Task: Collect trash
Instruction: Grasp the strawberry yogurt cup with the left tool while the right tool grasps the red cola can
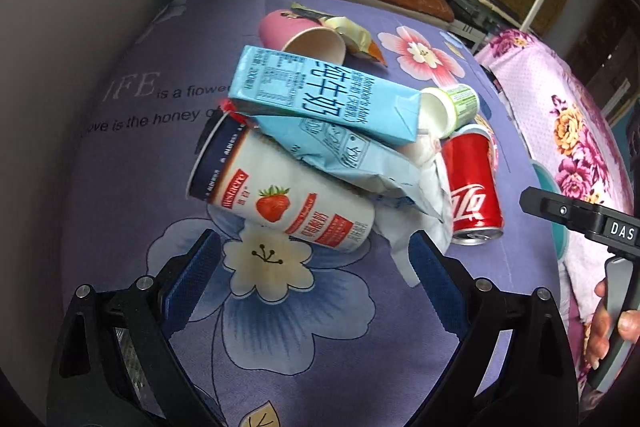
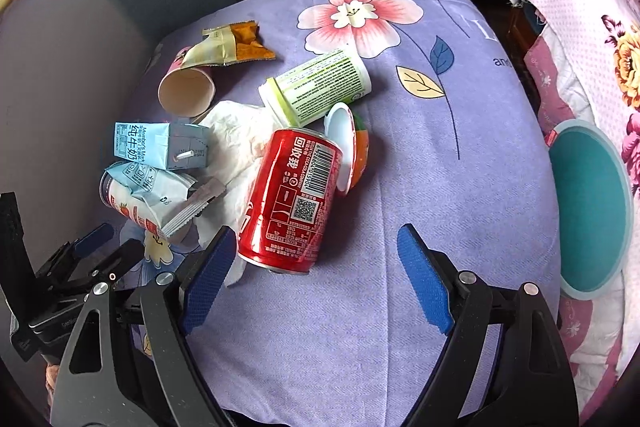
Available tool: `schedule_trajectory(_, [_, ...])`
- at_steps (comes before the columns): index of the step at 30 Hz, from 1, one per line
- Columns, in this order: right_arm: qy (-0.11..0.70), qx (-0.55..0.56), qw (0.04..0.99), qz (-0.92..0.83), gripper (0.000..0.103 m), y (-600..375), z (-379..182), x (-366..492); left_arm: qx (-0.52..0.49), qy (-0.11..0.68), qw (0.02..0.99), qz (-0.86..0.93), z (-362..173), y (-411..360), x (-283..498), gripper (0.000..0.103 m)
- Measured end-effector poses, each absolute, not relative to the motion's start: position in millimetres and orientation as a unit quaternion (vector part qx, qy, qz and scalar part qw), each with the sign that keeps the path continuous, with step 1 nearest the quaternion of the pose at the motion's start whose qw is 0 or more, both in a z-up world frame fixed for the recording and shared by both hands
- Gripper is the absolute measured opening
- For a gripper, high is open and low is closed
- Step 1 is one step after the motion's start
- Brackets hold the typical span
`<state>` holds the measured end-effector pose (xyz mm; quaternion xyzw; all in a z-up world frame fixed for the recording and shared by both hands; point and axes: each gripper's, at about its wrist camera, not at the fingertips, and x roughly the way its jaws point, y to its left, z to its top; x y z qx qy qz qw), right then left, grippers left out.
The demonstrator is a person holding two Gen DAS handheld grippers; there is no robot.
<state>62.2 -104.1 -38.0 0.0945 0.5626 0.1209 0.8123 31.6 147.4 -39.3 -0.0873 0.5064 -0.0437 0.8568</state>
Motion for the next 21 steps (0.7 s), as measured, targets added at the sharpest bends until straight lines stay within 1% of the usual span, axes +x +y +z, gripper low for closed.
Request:
schedule_trajectory(1, [0.564,0.095,0.810,0.126,0.065,-100.8,-39.2,65.1,-0.102,0.508,0.855,-0.034,-41.8,154.8,33.0,0.095])
schedule_trajectory(3, [0.571,0.101,0.804,0.135,0.061,-95.7,-42.7,71.3,-0.130,0.509,0.851,-0.013,-46.9,168.9,36.7,0.095])
schedule_trajectory(11, [0.584,0.115,0.790,0.143,0.060,-85.5,-55.6,92.4,-0.198,0.511,0.836,0.020,-60.0,188.7,55.2,0.095])
schedule_trajectory(21, [0.610,0.132,0.767,0.151,0.061,-73.0,-86.0,104.2,-0.213,0.520,0.827,0.018,-70.9,169.7,79.3,0.095])
